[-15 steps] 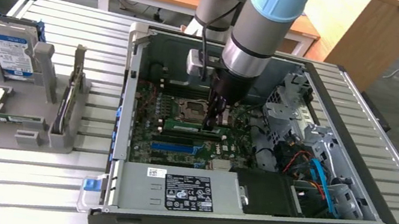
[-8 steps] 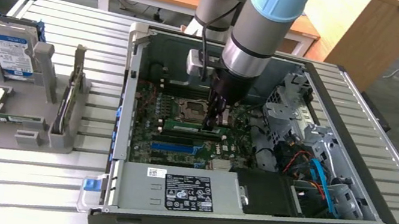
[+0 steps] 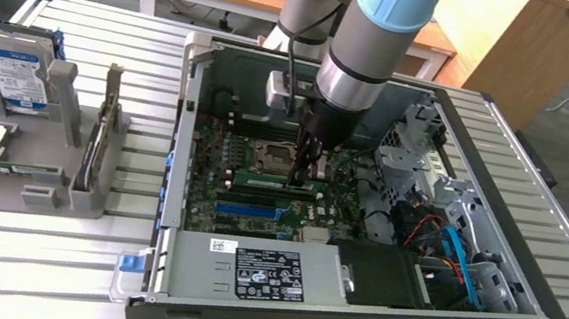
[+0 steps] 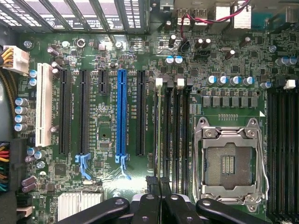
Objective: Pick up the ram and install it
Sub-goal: 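Insert the ram into the slot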
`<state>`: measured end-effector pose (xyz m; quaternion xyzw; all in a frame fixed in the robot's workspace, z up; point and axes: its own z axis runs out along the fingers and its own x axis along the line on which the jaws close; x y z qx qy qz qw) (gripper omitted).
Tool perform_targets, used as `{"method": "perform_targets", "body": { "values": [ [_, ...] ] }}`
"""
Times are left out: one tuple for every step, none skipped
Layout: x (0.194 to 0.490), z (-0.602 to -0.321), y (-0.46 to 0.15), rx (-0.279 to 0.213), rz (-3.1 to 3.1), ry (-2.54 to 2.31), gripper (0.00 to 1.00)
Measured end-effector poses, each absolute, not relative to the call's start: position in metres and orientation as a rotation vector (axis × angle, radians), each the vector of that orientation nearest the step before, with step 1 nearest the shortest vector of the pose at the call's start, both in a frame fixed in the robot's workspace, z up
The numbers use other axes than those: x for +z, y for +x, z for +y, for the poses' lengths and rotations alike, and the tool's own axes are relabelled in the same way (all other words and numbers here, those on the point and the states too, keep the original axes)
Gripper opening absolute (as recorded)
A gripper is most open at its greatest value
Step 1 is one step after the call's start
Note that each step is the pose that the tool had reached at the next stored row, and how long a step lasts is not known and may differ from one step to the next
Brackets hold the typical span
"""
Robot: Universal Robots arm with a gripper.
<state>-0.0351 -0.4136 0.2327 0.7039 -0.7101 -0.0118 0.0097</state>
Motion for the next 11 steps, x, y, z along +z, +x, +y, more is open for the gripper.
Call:
{"method": "perform_targets", "body": {
  "values": [
    [0.2327,-0.4136,-0.035,-0.037,-2.217,2.198,0.12],
    [0.2327,-0.4136,-0.0351,-0.037,-2.217,2.198,0.12],
    [0.2327,-0.4136,-0.0351,-0.037,-2.217,2.198,0.12],
    [0.2326,-0.4135,-0.035,-0.037,-2.217,2.198,0.12],
    [0.2324,-0.413,-0.0351,-0.037,-2.218,2.198,0.12],
    [0.2325,-0.413,-0.0351,-0.037,-2.218,2.198,0.12],
    [0.2325,-0.413,-0.0351,-0.037,-2.218,2.198,0.12],
    [0.2325,-0.413,-0.0351,-0.037,-2.218,2.198,0.12],
    [0.2325,-0.413,-0.0351,-0.037,-2.217,2.198,0.12],
    [0.2326,-0.4131,-0.0351,-0.037,-2.217,2.198,0.12],
    [0.2326,-0.4131,-0.0351,-0.037,-2.217,2.198,0.12]
  ]
}}
